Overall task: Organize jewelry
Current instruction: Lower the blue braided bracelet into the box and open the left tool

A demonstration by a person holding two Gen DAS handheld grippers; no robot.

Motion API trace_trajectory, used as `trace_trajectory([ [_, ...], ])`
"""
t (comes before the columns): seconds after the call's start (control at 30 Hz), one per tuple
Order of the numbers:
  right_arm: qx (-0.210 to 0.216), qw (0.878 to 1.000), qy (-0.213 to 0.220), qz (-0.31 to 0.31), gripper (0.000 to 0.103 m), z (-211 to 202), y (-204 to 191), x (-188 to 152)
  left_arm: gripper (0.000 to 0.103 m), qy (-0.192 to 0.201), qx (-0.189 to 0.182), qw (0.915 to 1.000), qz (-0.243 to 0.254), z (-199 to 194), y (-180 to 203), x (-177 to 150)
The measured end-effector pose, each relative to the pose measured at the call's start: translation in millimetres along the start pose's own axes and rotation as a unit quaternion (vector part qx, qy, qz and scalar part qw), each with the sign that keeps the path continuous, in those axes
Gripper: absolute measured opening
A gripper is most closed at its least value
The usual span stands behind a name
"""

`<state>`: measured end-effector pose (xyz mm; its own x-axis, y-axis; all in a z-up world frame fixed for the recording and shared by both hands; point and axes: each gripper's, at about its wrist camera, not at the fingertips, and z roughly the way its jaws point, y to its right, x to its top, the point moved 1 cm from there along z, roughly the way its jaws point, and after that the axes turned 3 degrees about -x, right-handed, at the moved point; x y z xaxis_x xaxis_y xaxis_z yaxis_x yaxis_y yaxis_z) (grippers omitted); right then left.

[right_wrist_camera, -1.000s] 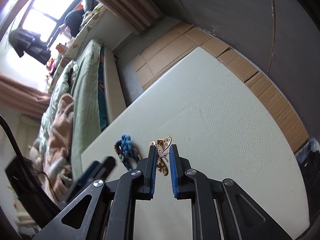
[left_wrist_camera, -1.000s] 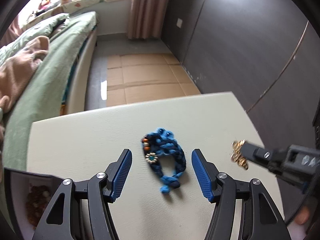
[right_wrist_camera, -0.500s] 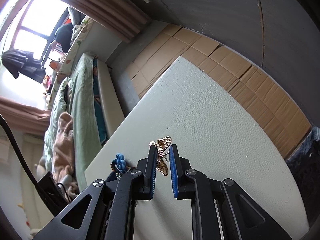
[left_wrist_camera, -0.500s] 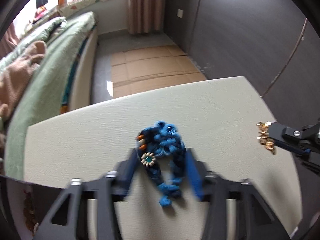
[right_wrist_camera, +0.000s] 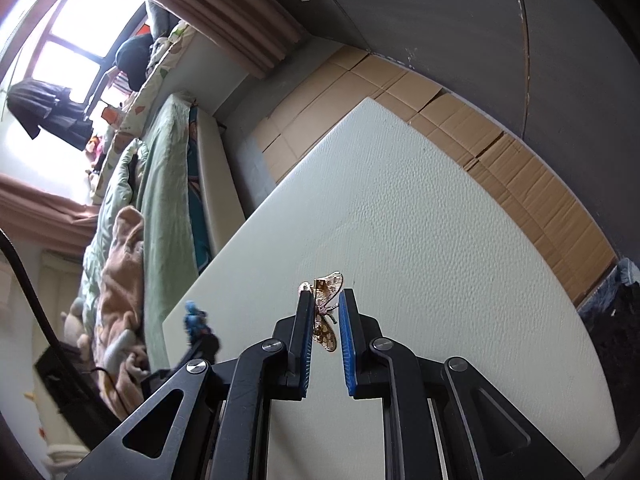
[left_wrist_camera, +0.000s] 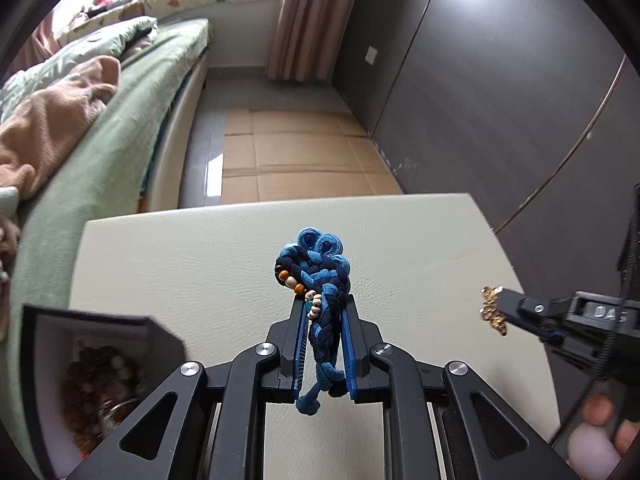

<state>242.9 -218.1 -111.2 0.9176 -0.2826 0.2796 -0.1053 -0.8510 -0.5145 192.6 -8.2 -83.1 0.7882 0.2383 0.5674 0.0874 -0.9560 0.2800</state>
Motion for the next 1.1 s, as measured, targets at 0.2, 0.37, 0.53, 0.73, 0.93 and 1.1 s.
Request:
trace_trajectory([
  [0.2,0.013,1.0,0.006,-0.017,0.014,-6,-6,-8,0.017,0.02,-0.003,0.9998,-0.002,-27,-4,-7],
  [0.37,0.029,0.999,0.015,-0.039,0.014,-12,-18,-18,0.017,0.033,-0.003,0.9994,-0.008,-45,-12,-10],
  [0.53,0.042,0.997,0.018,-0.057,0.014,-14,-30,-27,0.017,0.044,0.002,0.9989,-0.019,-61,-26,-11],
  [0.73,0.06,0.995,0.031,-0.077,0.014,-20,-43,-34,0.017,0.054,0.011,0.9979,-0.035,-79,-47,-12],
  [0.93,0.069,0.992,0.04,-0.097,0.014,-23,-56,-44,0.017,0.055,0.02,0.9973,-0.044,-89,-65,-14],
  [1.1,0.074,0.99,0.043,-0.112,0.015,-24,-62,-51,0.017,0.047,0.028,0.9966,-0.062,-92,-83,-18],
])
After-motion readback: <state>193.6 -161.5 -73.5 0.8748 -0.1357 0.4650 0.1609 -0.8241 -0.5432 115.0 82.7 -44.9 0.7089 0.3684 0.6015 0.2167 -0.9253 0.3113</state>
